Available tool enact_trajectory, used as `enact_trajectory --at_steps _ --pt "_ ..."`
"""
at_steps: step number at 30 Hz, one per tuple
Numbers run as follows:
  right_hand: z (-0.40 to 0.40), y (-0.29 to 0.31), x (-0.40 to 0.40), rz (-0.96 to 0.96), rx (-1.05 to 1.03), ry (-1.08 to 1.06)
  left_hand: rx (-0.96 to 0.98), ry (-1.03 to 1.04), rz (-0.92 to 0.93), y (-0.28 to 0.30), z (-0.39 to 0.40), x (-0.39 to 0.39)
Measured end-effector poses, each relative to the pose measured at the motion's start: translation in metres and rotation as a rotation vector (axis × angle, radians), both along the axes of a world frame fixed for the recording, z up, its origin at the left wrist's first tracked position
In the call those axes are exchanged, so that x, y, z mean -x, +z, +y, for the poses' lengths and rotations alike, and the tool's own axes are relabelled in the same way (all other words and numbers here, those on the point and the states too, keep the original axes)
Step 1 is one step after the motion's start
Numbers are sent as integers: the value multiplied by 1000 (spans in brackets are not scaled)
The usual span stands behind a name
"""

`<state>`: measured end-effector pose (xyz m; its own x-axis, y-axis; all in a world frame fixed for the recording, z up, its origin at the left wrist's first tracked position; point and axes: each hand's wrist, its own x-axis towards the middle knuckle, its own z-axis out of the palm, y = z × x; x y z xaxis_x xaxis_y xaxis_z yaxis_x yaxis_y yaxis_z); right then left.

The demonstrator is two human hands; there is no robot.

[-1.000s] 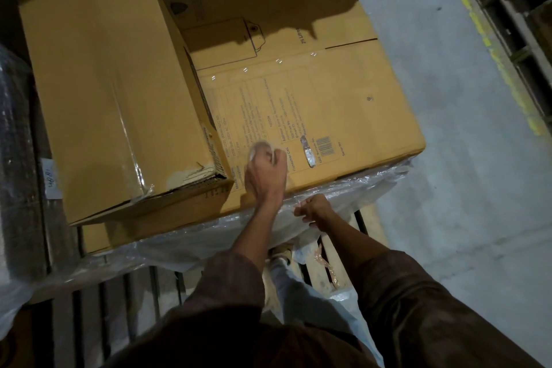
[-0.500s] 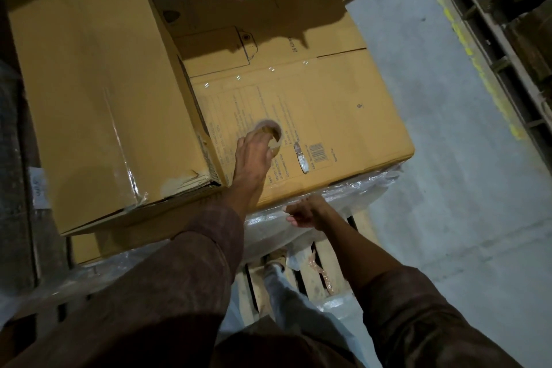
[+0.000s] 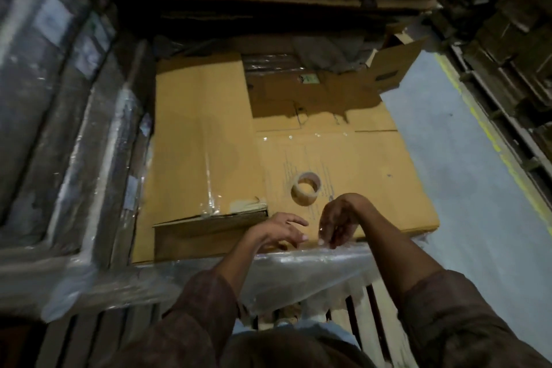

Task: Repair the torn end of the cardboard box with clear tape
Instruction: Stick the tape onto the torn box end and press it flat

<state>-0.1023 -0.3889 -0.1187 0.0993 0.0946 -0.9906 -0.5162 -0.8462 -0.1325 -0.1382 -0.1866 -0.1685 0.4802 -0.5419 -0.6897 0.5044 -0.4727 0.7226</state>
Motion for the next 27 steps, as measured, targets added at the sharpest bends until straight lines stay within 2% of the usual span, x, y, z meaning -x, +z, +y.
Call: enact_trajectory --at_steps 6,10,14,19,22,27 --pt "50 41 -26 -60 19 172 62 164 -191 25 50 24" --pt "80 51 -27 -241 -3 324 29 182 -364 41 87 23" --pt "103 50 -24 -510 -28 471 -81 231 -511 53 118 16" --pt "119 45 -16 -893 -115 449 -198 404 -726 51 138 5" --pt "123 42 -9 -983 -97 472 -227 429 -749 50 135 4" --pt "124 15 2 -1120 -22 455 -415 385 -816 39 127 8"
